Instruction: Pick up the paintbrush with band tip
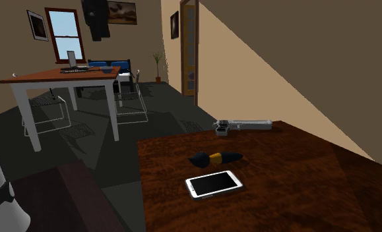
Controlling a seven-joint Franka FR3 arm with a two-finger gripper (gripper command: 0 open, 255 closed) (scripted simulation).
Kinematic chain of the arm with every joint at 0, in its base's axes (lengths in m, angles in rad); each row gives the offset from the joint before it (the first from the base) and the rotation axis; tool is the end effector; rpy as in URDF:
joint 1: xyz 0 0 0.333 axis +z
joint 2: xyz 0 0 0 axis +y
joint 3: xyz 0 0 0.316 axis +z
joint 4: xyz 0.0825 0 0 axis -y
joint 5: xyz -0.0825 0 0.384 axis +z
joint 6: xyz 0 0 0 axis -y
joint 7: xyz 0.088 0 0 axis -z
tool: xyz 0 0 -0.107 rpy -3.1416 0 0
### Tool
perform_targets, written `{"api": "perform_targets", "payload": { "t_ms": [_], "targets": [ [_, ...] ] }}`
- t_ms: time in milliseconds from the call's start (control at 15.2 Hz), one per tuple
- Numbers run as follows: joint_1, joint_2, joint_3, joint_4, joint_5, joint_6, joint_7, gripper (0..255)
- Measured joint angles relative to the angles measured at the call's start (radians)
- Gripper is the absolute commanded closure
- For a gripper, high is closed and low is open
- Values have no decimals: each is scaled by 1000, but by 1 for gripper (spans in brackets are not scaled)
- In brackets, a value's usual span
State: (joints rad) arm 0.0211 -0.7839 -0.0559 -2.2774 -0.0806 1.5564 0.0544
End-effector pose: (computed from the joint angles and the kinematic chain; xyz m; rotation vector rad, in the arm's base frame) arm 0.3061 -0.0259 0.6252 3.0978 -0.1206 0.0973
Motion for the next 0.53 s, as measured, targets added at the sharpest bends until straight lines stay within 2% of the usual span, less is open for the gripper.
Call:
{"api": "perform_targets", "payload": {
  "t_ms": [132,528],
  "targets": [
    [-2,9,-5,-7,-3,14,-3,0],
    [-25,128,-60,-52,-34,175,-26,0]
  ]
}}
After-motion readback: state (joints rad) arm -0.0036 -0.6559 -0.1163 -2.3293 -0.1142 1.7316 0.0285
